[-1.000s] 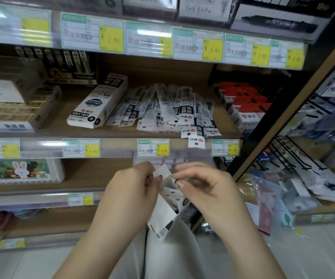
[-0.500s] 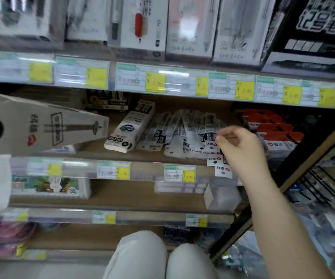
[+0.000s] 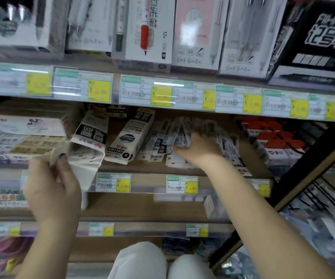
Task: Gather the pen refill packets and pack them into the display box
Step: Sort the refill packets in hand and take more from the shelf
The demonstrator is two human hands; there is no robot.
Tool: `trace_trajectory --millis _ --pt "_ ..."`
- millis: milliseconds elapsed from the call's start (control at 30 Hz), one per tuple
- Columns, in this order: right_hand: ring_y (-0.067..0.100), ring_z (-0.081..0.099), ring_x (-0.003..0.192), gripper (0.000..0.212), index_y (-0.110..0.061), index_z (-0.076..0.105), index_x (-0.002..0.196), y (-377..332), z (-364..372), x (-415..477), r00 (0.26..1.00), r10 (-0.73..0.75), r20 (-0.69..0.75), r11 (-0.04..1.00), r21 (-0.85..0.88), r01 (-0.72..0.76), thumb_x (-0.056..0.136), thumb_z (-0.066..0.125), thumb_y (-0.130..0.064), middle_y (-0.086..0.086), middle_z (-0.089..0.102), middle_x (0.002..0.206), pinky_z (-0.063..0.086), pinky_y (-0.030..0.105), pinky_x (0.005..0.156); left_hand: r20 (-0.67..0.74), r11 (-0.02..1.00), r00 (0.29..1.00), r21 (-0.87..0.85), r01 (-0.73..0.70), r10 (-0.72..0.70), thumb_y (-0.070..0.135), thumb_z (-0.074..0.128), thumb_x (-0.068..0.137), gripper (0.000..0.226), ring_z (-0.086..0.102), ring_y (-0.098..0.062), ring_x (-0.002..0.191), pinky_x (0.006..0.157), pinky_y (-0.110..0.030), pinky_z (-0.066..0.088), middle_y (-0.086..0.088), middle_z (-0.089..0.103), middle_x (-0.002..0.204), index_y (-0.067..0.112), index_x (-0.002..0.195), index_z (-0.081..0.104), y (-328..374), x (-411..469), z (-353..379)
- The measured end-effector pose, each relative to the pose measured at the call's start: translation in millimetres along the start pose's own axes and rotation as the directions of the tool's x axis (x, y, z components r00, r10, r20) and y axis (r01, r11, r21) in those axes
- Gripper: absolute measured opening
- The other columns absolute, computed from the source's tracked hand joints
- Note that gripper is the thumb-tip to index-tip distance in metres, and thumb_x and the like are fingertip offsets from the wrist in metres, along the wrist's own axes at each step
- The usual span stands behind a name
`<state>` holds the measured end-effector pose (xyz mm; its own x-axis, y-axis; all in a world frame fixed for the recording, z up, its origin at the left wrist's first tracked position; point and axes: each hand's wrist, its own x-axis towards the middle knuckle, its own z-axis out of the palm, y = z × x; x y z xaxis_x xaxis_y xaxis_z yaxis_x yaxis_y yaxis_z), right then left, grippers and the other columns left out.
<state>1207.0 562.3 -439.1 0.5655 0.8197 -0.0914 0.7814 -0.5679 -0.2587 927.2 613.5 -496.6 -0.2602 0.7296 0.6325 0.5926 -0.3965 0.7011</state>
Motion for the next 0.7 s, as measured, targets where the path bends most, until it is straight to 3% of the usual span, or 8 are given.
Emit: trace_trajectory --millis 67,133,267,367,467,567,633,700 --pt "0.036 0.027 0.136 0.097 -0.017 0.024 0.144 -5.1 5.9 2.2 0.999 0.015 0.045 0.997 -0.075 -0.011 0.073 0.041 -0.081 0.011 0.035 0.148 0.029 0.046 0.110 0.048 0.999 0.999 -0.034 -0.023 0.024 0.028 0.036 0.099 0.029 0.039 -0.023 0.059 0.054 -0.032 0.024 -0.011 0.044 0.068 0.003 0.087 0.043 5.4 -3.0 5.3" --pt "0.036 0.021 0.138 0.097 -0.017 0.021 0.146 -8.6 11.4 4.4 0.999 0.036 0.037 0.989 -0.147 -0.031 0.075 0.039 -0.080 0.011 0.033 0.149 0.023 0.047 0.112 0.072 0.998 0.996 -0.045 -0.041 0.044 0.026 0.036 0.099 0.027 0.039 -0.024 0.058 0.053 -0.032 0.025 -0.012 0.043 0.066 0.004 0.085 0.043 10.5 -2.7 4.3" --pt "0.034 0.027 0.136 0.079 -0.013 0.023 0.144 -11.7 15.9 6.8 0.999 0.045 -0.026 0.978 -0.204 -0.049 0.086 0.040 -0.063 0.013 0.038 0.145 0.024 0.045 0.111 0.032 0.994 0.999 -0.108 -0.024 0.028 0.027 0.036 0.099 0.029 0.039 -0.026 0.056 0.051 -0.034 0.030 -0.012 0.042 0.065 0.004 0.082 0.041 11.5 -9.4 -0.5" --pt "0.033 0.038 0.129 0.054 -0.014 0.033 0.138 -14.5 13.8 5.4 0.996 0.013 -0.094 0.983 -0.180 -0.029 0.092 0.046 -0.040 0.013 0.050 0.135 0.029 0.043 0.108 0.035 0.996 0.999 -0.085 0.018 -0.016 0.025 0.037 0.099 0.028 0.035 -0.023 0.057 0.052 -0.033 0.023 -0.008 0.038 0.067 0.002 0.083 0.042 8.6 -15.3 2.6" --pt "0.033 0.052 0.113 0.036 -0.012 0.049 0.125 -15.8 8.9 0.4 0.982 -0.040 -0.185 0.981 -0.192 0.004 0.089 0.047 -0.009 0.013 0.062 0.116 0.039 0.043 0.101 0.061 0.997 0.997 -0.061 0.051 -0.047 0.027 0.037 0.099 0.030 0.038 -0.025 0.058 0.053 -0.033 0.023 -0.010 0.041 0.067 0.003 0.080 0.043 2.8 -12.9 9.2" --pt "0.028 0.058 0.086 0.022 -0.009 0.057 0.092 -14.3 2.5 -2.8 0.970 -0.103 -0.222 0.963 -0.265 0.041 0.083 0.044 0.007 0.012 0.066 0.097 0.048 0.036 0.077 0.129 0.998 0.990 0.008 0.061 -0.062 0.022 0.043 0.098 0.027 0.042 -0.029 0.059 0.052 -0.033 0.025 -0.011 0.044 0.065 0.004 0.078 0.044 0.0 -9.7 11.1" --pt "0.026 0.055 0.072 0.021 -0.009 0.053 0.079 -10.8 -3.0 -2.8 0.961 -0.118 -0.250 0.950 -0.309 0.036 0.083 0.045 0.010 0.011 0.067 0.091 0.043 0.031 0.062 0.215 0.995 0.971 0.021 0.098 -0.100 0.016 0.047 0.096 0.015 0.051 -0.035 0.071 0.055 -0.039 0.037 -0.016 0.053 0.077 0.003 0.090 0.047 1.4 -10.0 11.2" --pt "0.029 0.061 0.077 0.022 -0.005 0.059 0.088 -4.7 -8.1 -1.9 0.945 -0.131 -0.298 0.955 -0.294 0.039 0.084 0.043 0.011 0.013 0.067 0.093 0.041 0.030 0.060 0.264 0.989 0.955 -0.026 0.145 -0.133 0.016 0.049 0.092 0.028 0.052 -0.036 0.104 0.082 -0.050 0.046 -0.018 0.056 0.113 0.007 0.118 0.045 9.5 -12.9 7.0"
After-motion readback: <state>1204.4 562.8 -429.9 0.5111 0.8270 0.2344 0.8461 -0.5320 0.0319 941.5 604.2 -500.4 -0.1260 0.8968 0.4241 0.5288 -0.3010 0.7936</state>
